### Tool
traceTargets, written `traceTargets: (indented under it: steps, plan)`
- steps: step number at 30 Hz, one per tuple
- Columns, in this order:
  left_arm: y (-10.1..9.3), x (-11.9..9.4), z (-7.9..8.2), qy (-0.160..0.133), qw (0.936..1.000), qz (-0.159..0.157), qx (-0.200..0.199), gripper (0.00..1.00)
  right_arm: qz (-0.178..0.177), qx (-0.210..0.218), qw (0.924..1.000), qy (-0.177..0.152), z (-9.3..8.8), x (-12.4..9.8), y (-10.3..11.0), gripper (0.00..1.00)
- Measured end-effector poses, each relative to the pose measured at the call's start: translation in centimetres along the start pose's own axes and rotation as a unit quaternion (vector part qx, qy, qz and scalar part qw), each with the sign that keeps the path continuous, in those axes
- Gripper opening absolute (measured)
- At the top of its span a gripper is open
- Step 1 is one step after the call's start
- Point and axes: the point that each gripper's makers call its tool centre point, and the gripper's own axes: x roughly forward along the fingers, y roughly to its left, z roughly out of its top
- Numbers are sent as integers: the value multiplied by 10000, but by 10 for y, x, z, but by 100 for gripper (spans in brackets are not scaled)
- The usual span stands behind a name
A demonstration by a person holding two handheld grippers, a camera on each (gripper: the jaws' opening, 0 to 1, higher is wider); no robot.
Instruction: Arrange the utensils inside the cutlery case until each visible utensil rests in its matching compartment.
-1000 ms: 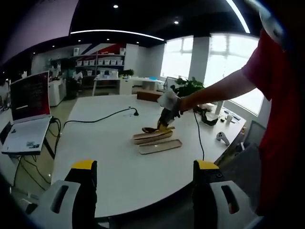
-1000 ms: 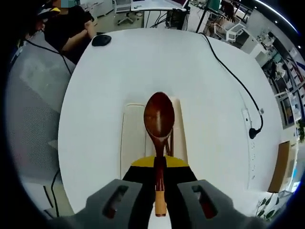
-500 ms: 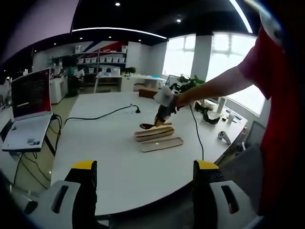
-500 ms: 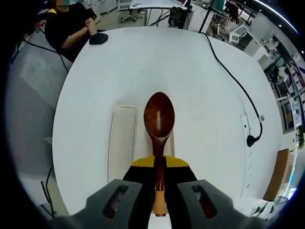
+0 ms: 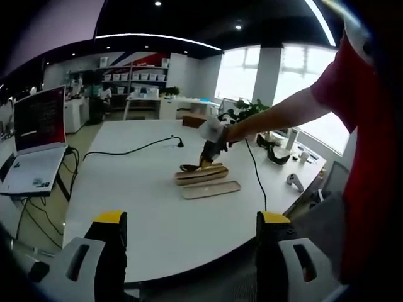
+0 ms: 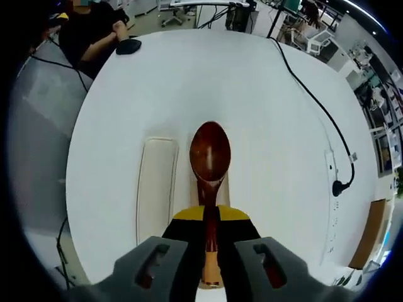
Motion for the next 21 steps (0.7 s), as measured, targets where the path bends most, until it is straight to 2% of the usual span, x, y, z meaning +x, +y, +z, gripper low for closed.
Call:
traceTargets:
  steps: [9,16,21]
  plan:
    - [2,-1,-2,36,10000,61,-6,86,57,28,9999,86,0,11,1,1]
    - [1,-1,-2,20,10000,61,-40,86,117,101,9996,218,-9,24,5,1]
    - [3,0,-4,54,10000,73,-36,86,137,103,9996,223,-5,25,6,1]
